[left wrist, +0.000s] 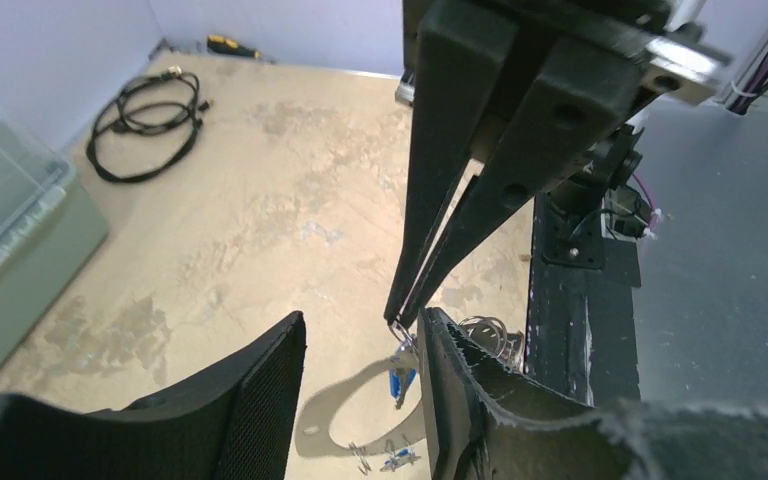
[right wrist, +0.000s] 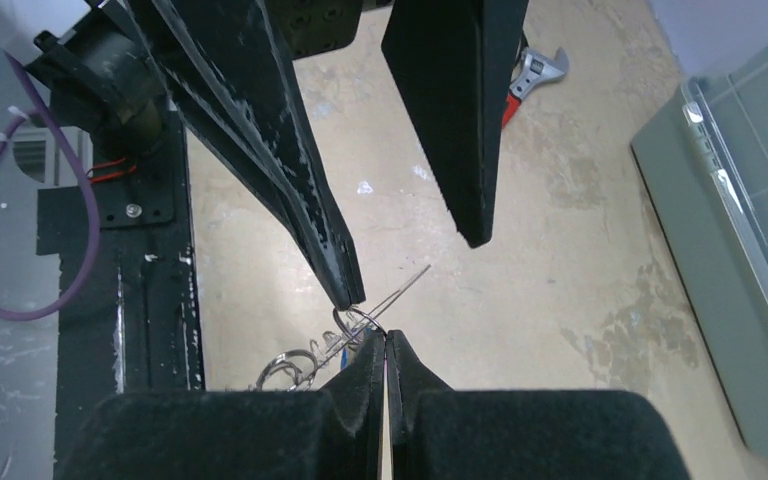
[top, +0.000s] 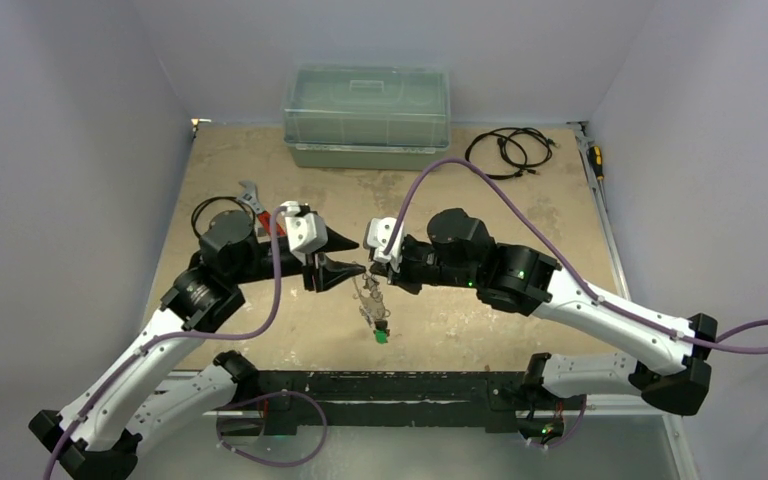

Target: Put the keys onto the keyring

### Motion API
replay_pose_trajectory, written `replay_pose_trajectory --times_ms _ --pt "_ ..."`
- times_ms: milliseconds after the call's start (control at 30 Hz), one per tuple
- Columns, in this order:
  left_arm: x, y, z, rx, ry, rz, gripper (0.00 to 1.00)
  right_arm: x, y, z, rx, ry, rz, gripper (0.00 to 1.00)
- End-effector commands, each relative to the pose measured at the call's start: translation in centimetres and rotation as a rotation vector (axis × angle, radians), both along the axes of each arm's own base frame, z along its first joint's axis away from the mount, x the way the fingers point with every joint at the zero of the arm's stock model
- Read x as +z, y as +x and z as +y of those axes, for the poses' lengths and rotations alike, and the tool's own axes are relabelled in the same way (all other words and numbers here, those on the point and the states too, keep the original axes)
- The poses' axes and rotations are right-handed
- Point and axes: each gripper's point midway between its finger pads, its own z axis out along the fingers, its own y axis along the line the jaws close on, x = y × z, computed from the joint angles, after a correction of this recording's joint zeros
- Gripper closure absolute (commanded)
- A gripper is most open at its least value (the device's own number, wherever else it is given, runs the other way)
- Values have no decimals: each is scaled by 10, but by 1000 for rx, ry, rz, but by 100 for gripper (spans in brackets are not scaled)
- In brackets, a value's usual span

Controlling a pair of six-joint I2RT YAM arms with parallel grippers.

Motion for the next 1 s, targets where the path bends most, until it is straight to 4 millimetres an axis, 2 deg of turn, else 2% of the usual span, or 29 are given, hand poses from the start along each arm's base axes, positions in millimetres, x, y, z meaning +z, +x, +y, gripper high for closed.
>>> replay_pose_trajectory --times_ms 0,267,400,733,867,967 --pt "7 -4 -4 -35 -3 26 57 34 11 -2 -55 67 -75 100" --pt "-14 -1 -14 -59 45 95 57 32 15 -2 -77 59 -81 100" --pt "-21 4 -18 -51 56 105 61 31 15 -1 -76 57 -81 100" --pt "-38 15 -21 -13 95 107 91 31 12 0 -57 63 -80 100" --pt "-47 15 -24 -25 114 127 100 38 6 0 -27 97 -88 100" --pt "-50 11 -26 -56 113 133 100 43 0 1 5 125 -89 100"
